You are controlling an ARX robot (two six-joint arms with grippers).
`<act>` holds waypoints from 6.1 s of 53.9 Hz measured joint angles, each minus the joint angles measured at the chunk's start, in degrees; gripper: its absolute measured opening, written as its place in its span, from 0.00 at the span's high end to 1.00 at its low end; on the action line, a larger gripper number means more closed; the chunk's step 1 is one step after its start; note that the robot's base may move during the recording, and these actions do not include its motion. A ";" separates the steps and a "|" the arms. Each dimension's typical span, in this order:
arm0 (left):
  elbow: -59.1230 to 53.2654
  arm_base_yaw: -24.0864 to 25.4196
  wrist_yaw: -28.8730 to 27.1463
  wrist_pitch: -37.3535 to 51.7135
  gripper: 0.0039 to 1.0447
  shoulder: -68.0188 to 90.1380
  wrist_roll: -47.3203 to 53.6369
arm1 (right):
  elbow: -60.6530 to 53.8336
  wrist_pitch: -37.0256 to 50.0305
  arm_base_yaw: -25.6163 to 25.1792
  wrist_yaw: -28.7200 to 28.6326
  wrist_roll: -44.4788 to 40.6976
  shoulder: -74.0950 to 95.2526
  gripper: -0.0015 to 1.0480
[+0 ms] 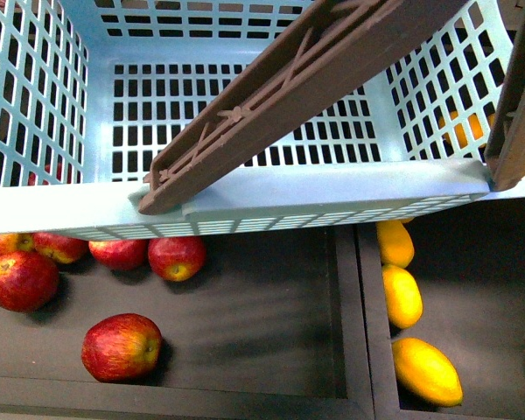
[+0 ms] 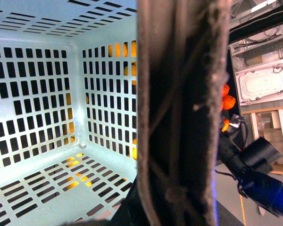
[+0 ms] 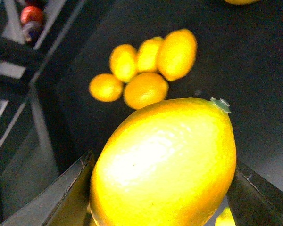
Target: Pick lemon and mango into basket
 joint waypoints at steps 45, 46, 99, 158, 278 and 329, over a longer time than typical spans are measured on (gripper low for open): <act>0.00 0.00 0.07 0.00 0.96 0.00 -0.02 | -20.61 -4.04 39.93 1.79 -10.95 -49.81 0.33; 0.00 0.00 0.07 0.00 0.96 0.00 -0.02 | -20.70 -3.69 40.98 2.60 -11.34 -49.46 0.33; 0.00 -0.11 0.13 -0.02 0.96 0.00 -0.02 | -35.01 8.63 37.22 28.52 -24.13 -60.52 0.57; 0.00 -0.11 -0.02 -0.02 0.96 0.00 0.00 | -44.37 4.87 37.22 28.59 -25.31 -74.36 0.07; 0.02 0.00 -0.09 -0.09 0.96 0.02 0.33 | -44.48 4.85 37.22 28.48 -25.35 -74.62 0.08; 0.02 0.00 -0.11 -0.09 0.96 0.02 0.37 | -44.59 4.83 37.22 28.50 -25.35 -74.62 0.08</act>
